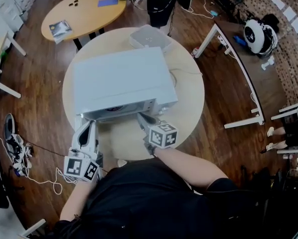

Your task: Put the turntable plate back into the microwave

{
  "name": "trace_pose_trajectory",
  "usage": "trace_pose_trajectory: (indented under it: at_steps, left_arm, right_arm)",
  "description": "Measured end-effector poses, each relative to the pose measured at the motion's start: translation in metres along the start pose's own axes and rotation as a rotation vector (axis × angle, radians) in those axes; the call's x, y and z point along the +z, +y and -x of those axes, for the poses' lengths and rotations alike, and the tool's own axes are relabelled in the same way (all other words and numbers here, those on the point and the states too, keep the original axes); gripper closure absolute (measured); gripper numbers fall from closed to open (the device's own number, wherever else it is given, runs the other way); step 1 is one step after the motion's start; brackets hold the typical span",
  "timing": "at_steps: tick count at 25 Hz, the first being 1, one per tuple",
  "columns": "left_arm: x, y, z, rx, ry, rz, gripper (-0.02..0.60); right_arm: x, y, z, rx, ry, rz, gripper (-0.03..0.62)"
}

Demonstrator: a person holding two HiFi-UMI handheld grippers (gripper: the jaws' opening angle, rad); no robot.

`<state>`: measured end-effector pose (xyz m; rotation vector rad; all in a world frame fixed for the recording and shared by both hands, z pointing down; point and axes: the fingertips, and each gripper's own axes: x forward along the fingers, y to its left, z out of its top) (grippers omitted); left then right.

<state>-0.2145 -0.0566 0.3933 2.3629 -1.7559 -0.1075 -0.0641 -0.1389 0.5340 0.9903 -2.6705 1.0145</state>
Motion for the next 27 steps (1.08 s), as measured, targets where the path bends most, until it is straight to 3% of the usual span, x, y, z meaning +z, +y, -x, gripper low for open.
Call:
trace_pose_trajectory:
  at_steps: [3, 7, 10, 16, 27]
  left_arm:
    - [-0.008, -0.013, -0.012, -0.04, 0.006, 0.011, 0.577]
    - [-0.023, -0.021, -0.019, -0.062, 0.016, 0.004, 0.578]
    - [-0.025, -0.034, -0.014, -0.073, -0.006, -0.025, 0.577]
    - [-0.035, -0.05, -0.02, -0.115, 0.042, -0.03, 0.577]
    - [-0.04, -0.062, -0.016, -0.167, 0.059, -0.062, 0.578]
  right_arm:
    - [0.019, 0.009, 0.026, 0.022, -0.029, 0.198, 0.592]
    - [0.019, 0.026, 0.039, 0.035, -0.077, 0.325, 0.592]
    - [0.001, 0.03, 0.044, 0.035, -0.071, 0.336, 0.592]
    - [-0.008, 0.01, 0.062, -0.023, -0.093, 0.296, 0.592]
    - [-0.027, 0.015, 0.067, -0.024, -0.084, 0.268, 0.592]
